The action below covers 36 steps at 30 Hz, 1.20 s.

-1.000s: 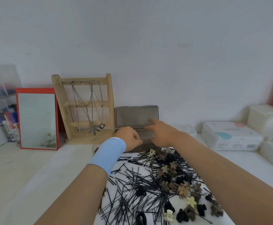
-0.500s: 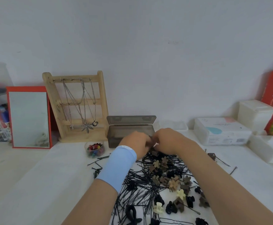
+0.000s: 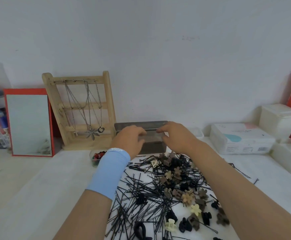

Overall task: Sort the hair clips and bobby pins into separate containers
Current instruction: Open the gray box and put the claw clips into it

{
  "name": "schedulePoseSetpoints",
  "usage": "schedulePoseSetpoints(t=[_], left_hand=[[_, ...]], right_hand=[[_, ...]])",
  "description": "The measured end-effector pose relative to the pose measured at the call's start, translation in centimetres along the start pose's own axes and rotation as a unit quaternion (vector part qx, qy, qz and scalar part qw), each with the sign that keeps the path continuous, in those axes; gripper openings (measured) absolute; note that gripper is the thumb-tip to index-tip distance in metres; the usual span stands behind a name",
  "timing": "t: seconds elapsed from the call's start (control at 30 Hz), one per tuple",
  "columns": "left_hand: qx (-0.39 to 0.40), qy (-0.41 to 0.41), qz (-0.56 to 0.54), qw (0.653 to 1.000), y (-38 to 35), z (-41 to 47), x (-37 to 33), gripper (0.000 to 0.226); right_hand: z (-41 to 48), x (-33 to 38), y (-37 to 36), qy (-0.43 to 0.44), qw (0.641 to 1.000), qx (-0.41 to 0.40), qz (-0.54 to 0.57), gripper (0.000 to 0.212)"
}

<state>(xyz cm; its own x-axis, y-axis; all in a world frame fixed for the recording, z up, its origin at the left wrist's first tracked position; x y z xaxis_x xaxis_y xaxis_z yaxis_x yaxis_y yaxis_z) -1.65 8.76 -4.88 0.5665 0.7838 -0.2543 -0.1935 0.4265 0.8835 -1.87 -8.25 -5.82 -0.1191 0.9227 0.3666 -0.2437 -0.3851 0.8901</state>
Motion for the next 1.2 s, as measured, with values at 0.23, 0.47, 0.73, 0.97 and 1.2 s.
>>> schedulePoseSetpoints(t=[0.23,0.47,0.73,0.97,1.2], left_hand=[[-0.033,-0.016,0.105,0.994,1.5,1.8,1.6,0.039],[0.129,0.044,0.093,0.986,-1.1,2.0,3.8,0.080],[0.210,0.050,0.055,0.975,-2.8,2.4,5.3,0.071],[0.092,0.007,0.026,0.995,-0.7,1.9,2.5,0.041],[0.142,0.001,-0.058,0.988,-1.1,-0.6,-2.1,0.008]], right_hand=[[0.9,-0.7,-1.6,-0.052,0.997,0.057,-0.015,0.069],[1.6,0.0,-0.3,0.013,0.985,0.066,-0.161,0.091],[1.9,-0.5,-0.9,-0.011,0.973,0.139,-0.186,0.078],[0.3,-0.6,0.5,0.007,0.999,0.006,-0.039,0.040],[-3.4,0.6,1.4,-0.021,0.992,0.106,-0.070,0.017]])
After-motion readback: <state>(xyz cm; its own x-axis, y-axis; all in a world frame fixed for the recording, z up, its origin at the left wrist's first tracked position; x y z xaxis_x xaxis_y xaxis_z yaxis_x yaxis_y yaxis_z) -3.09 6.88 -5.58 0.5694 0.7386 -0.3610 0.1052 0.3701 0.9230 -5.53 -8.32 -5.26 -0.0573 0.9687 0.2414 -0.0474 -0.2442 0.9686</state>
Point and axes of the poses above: each hand's wrist, its own z-axis towards the middle knuckle, its own y-axis out of the back of the hand, x = y × z, the point moved 5 cm from there along z, towards the middle knuckle, and after that the axes turned 6 degrees about -y, right-handed, at the moved point
